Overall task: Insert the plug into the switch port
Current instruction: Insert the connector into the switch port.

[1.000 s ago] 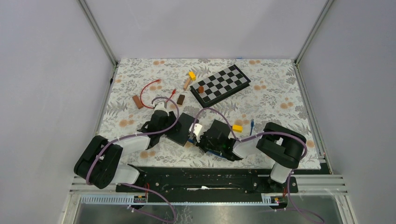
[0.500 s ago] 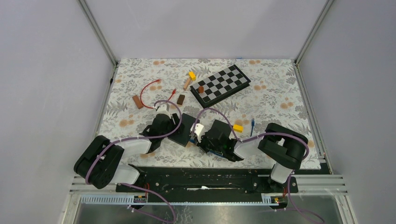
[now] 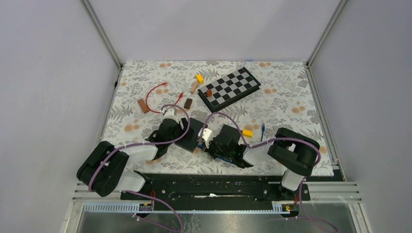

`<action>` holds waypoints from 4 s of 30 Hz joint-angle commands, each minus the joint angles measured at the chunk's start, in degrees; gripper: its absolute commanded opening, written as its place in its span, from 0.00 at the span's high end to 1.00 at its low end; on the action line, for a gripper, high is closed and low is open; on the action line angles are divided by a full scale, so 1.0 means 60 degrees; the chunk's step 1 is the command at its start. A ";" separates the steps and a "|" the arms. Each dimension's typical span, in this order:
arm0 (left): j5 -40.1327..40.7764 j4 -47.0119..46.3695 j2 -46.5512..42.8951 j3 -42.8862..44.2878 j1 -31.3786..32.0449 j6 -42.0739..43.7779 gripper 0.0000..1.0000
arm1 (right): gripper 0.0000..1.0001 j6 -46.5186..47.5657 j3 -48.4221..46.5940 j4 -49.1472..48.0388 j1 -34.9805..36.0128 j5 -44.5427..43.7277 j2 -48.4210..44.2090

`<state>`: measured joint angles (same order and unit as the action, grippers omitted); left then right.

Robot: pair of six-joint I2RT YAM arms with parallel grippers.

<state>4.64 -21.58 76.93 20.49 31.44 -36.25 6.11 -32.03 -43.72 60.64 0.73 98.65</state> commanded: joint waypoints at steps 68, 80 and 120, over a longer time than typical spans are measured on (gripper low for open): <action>-0.2431 0.0840 0.0015 -0.0386 0.0443 -0.0290 0.01 | 1.00 -0.0198 -0.0841 -0.1457 0.0054 0.0094 0.0507; -0.2348 0.0232 -0.0267 -0.0879 0.0429 -0.0484 0.12 | 1.00 -0.0139 -0.0798 -0.1584 0.0059 -0.0023 0.0475; -0.3162 -0.0671 0.0146 -0.1079 0.0253 -0.0221 0.14 | 1.00 0.0637 -0.2743 -0.1826 0.0056 0.0356 0.0407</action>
<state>6.96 -29.71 75.64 15.49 29.10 -29.61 7.20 -40.56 -42.85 60.66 -1.87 105.54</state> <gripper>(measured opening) 0.871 0.039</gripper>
